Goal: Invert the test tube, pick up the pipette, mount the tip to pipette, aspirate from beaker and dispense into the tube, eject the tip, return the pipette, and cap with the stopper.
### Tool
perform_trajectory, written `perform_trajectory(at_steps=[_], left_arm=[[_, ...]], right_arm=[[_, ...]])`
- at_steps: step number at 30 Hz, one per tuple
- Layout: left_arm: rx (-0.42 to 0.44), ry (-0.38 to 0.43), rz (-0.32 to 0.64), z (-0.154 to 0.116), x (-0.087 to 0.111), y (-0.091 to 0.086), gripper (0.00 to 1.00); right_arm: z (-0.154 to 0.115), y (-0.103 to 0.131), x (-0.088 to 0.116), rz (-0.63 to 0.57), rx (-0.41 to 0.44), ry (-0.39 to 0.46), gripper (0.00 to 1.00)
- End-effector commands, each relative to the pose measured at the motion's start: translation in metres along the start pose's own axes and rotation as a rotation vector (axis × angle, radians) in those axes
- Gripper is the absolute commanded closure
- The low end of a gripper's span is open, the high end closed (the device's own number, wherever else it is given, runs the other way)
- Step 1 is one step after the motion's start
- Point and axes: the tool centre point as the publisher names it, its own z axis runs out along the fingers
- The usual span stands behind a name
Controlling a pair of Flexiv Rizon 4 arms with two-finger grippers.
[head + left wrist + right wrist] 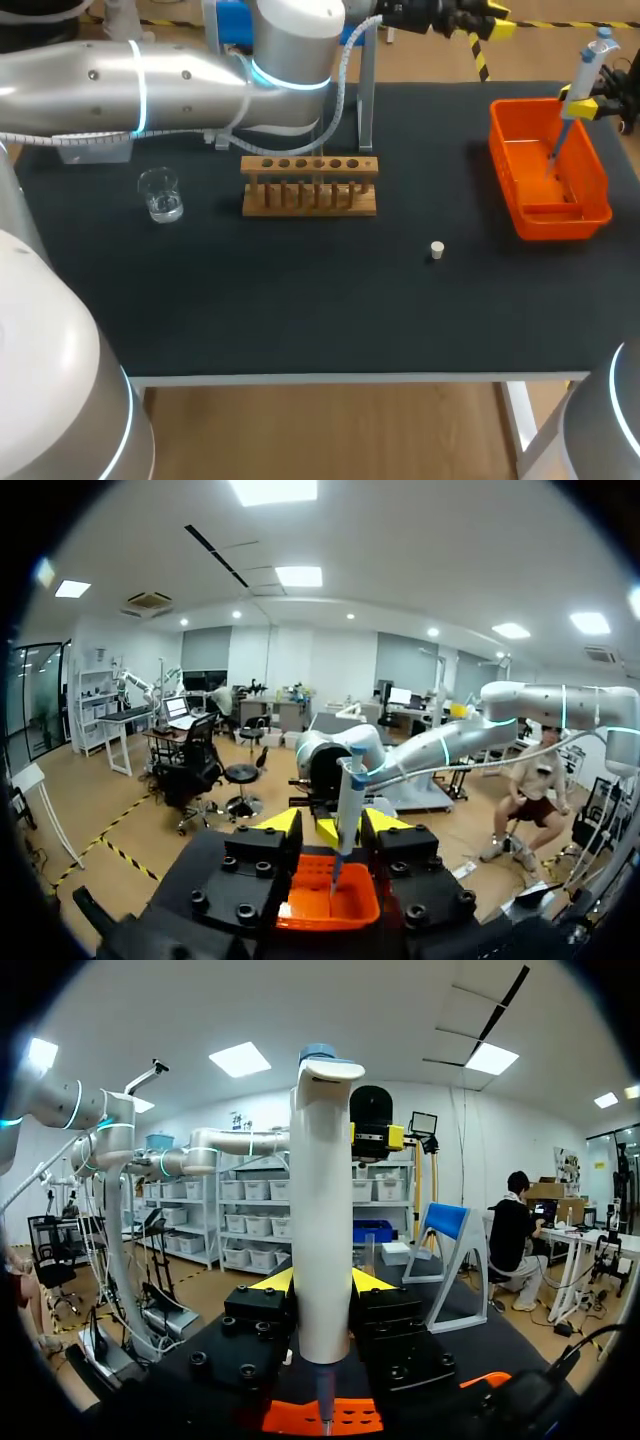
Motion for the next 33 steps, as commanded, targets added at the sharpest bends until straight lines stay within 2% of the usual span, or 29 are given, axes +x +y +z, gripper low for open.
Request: perform_trajectory(at_steps=[1, 5, 19, 27, 33], left_arm=[[0.007, -0.001, 0.002, 0.001, 0.000, 0.002, 1.00], [0.007, -0.001, 0.002, 0.001, 0.000, 0.002, 1.00], [0.025, 0.012, 0.081, 0.045, 0.014, -0.010, 1.00], [0.064, 0.010, 0.128, 0.072, 0.018, -0.016, 1.00], [0.093, -0.005, 0.101, 0.089, 0.022, -0.015, 1.00]], right_arm=[[-0.002, -0.001, -0.002, 0.000, -0.001, 0.007, 1.00], [-0.002, -0.001, -0.002, 0.000, -0.001, 0.007, 1.00], [-0.002, -0.001, -0.002, 0.000, -0.001, 0.007, 1.00], [-0.002, -0.001, -0.002, 0.000, -0.001, 0.007, 1.00], [-0.002, -0.001, -0.002, 0.000, -0.001, 0.007, 1.00]])
